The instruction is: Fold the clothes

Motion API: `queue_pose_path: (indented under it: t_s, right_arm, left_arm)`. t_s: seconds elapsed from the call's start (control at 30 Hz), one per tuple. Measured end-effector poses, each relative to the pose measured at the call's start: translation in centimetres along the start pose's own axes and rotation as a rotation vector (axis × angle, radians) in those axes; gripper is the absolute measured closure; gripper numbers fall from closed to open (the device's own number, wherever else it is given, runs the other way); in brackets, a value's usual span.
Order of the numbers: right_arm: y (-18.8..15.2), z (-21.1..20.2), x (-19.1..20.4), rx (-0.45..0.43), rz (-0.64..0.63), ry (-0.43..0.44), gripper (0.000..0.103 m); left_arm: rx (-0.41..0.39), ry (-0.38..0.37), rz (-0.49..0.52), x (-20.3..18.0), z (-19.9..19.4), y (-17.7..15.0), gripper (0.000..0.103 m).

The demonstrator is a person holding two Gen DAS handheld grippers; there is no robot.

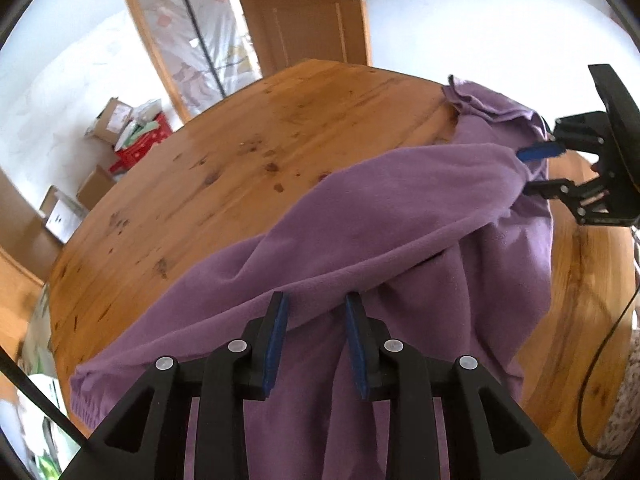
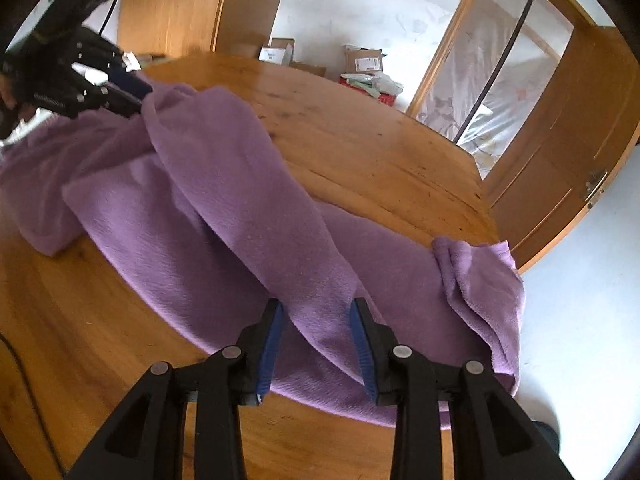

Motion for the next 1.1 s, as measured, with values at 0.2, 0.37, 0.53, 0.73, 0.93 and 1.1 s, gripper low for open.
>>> queue_pose_path:
  t_s: [0.2, 0.37, 0.53, 0.73, 0.93, 1.1]
  right_arm:
    - [-0.1, 0.9, -2.3, 0.006, 0.06, -0.062, 0.068]
    - [0.3, 1.2, -3.8, -0.005, 0.132, -0.046, 0.086]
    - [0.5, 1.2, -4.5, -0.017, 0.18, -0.04, 0.094]
    - [0.8, 1.3, -5.5, -0.021, 0.263, -0.041, 0.095]
    - [0.7, 0.9, -5.4, -0.022, 0.264, -0.037, 0.094]
    - [0.9, 1.1, -5.3, -0.018, 0.253, -0.033, 0.094]
  left_arm:
    - [0.032, 0.025, -0.047, 1.8, 1.7, 0.1, 0.073]
    - [0.04, 0.016, -0.068, 2.4, 2.5, 0.2, 0.073]
    - [0.017, -0.059, -0.029, 1.2, 2.2, 0.4, 0.073]
    - [-0.057, -0.191, -0.009, -0.3, 0.7, 1.9, 0.073]
    - [-0.062, -0.196, 0.077, -0.9, 0.8, 2.8, 0.073]
    - [0.024, -0.217, 0.198, -2.0, 1.9, 1.5, 0.073]
Point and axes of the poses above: each gripper's, at about its wrist camera, not at the fingertips, and z roughly the way its jaws point, x to its left, y to its top, the point moved 9 cm from there along z, roughly the way its jaws point, and after that the axes turned 14 degrees about -x, right-handed, at the moved point
